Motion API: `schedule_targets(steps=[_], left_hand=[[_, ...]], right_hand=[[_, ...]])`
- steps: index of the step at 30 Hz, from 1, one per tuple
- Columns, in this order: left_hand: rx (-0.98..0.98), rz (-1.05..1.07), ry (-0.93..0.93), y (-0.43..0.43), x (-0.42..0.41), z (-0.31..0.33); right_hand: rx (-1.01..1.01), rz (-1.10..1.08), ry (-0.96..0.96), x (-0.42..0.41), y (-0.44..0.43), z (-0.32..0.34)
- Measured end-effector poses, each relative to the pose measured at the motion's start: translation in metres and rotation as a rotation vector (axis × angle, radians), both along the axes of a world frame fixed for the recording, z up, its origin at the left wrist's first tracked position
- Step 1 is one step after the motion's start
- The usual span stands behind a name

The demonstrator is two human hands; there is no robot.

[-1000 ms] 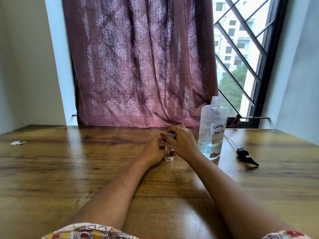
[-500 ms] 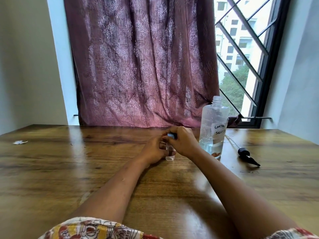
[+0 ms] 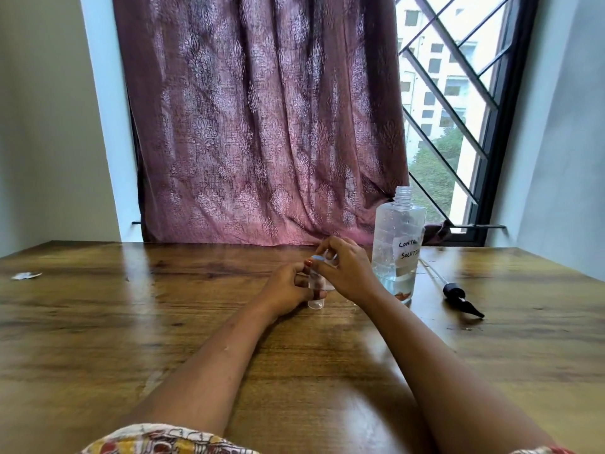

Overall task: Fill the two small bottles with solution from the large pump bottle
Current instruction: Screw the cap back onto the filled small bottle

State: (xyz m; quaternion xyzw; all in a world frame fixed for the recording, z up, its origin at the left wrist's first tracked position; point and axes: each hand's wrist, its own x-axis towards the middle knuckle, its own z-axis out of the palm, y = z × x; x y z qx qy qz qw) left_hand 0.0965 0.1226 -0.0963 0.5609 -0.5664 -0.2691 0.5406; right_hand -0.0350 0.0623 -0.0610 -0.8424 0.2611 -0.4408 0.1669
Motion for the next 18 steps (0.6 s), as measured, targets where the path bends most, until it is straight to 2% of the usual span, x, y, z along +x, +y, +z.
schedule_targets(steps=[4, 8, 11, 18], left_hand=[[0.012, 0.000, -0.025, 0.001, 0.001, 0.001], [0.009, 0.023, -0.018, 0.000, 0.002, 0.001], [0.014, 0.028, -0.013, 0.000, 0.001, 0.001], [0.033, 0.028, -0.016, 0.001, 0.001, 0.002]], right_hand=[[0.049, 0.053, 0.008, -0.001, 0.001, 0.004], [-0.008, 0.082, 0.131, -0.004, 0.002, 0.009], [0.030, 0.095, 0.189, -0.006, 0.000, 0.011], [0.063, 0.125, 0.130, -0.005, 0.004, 0.012]])
